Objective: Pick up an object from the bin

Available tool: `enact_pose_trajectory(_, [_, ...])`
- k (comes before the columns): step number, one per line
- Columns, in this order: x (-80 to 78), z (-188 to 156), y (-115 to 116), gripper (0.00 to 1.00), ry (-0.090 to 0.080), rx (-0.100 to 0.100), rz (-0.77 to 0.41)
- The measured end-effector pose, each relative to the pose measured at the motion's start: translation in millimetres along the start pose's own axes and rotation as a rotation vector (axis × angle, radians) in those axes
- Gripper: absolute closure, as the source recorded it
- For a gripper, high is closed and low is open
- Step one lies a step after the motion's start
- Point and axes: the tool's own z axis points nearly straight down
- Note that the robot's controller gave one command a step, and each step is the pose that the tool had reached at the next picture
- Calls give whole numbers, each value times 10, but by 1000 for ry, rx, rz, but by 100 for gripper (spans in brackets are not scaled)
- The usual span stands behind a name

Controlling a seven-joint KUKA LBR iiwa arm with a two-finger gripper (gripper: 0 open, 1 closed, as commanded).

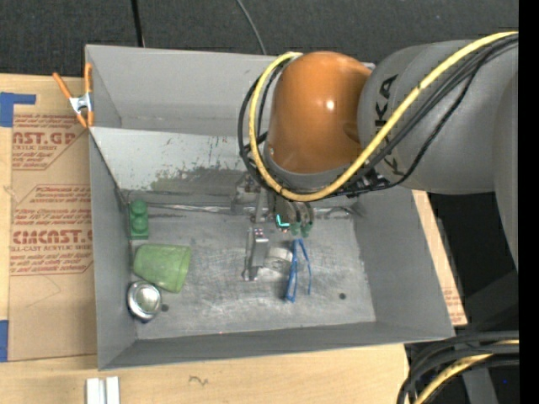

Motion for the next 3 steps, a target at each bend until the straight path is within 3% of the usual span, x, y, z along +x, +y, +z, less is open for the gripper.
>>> enact_pose_trajectory(1, [150, 667, -1057, 0, -3, 3, -233])
enact_pose_trajectory(2, [-26, 1467, -1310, 0, -15, 1, -300])
enact_pose_trajectory(3, [-43, 1422, -1298, 100, -19, 1, -301])
